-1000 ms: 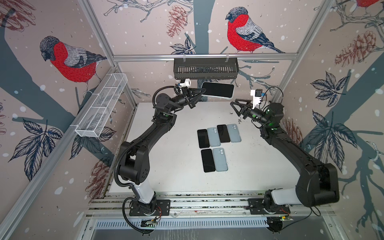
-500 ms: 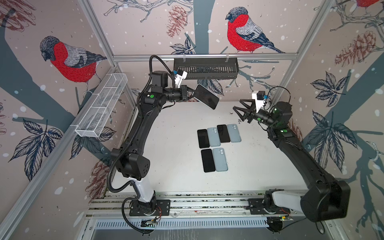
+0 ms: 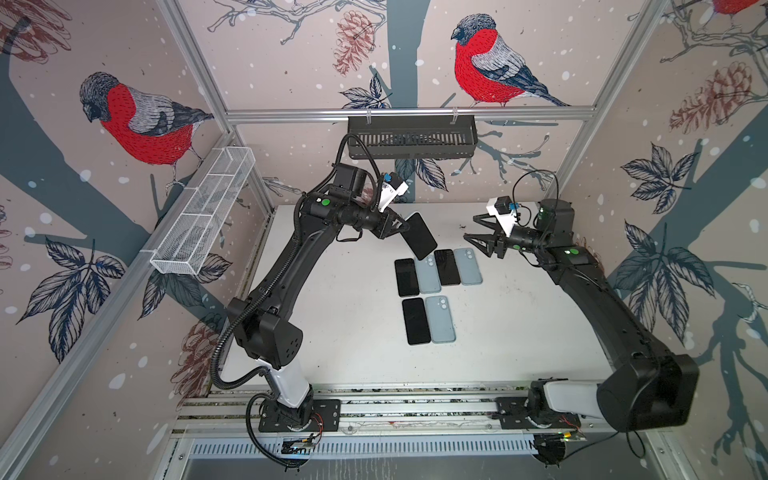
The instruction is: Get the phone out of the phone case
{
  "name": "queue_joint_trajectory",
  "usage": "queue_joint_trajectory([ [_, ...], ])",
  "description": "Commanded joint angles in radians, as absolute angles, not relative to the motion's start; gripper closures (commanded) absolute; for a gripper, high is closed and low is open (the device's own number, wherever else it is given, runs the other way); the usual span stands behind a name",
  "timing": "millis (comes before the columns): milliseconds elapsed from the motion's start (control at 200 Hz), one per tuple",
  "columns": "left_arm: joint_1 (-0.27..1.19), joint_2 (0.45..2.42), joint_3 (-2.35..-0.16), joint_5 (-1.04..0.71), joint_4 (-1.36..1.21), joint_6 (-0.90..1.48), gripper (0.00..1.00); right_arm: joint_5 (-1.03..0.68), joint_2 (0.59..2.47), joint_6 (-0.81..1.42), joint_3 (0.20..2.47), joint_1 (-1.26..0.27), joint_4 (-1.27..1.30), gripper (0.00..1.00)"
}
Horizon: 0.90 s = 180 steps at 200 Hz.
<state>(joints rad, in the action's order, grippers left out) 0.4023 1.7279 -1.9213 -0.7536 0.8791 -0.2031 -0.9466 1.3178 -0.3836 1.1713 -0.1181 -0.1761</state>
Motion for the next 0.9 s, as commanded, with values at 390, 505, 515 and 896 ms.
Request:
queue_joint_trajectory([
  [390, 0.478, 1.602, -1.795, -0.69, 0.945, -0.624, 1.0, -0.956, 1.38, -0.82, 1.223, -0.245, -0.571, 0.35],
  [505, 0.494, 1.592, -1.795, -0.698, 0.937, -0.637, 1.0, -0.932, 1.403, -0.843, 1.212, -0.302, -0.582, 0.38],
  [515, 0.495, 1.591, -1.796, -0.701, 0.937, -0.637, 1.0, -0.93, 1.406, -0.845, 1.211, -0.305, -0.582, 0.38],
  [896, 0.516, 1.565, -1.78, -0.719, 0.944, -0.662, 1.0, -0.903, 1.454, -0.9, 1.21, -0.369, -0.606, 0.49],
])
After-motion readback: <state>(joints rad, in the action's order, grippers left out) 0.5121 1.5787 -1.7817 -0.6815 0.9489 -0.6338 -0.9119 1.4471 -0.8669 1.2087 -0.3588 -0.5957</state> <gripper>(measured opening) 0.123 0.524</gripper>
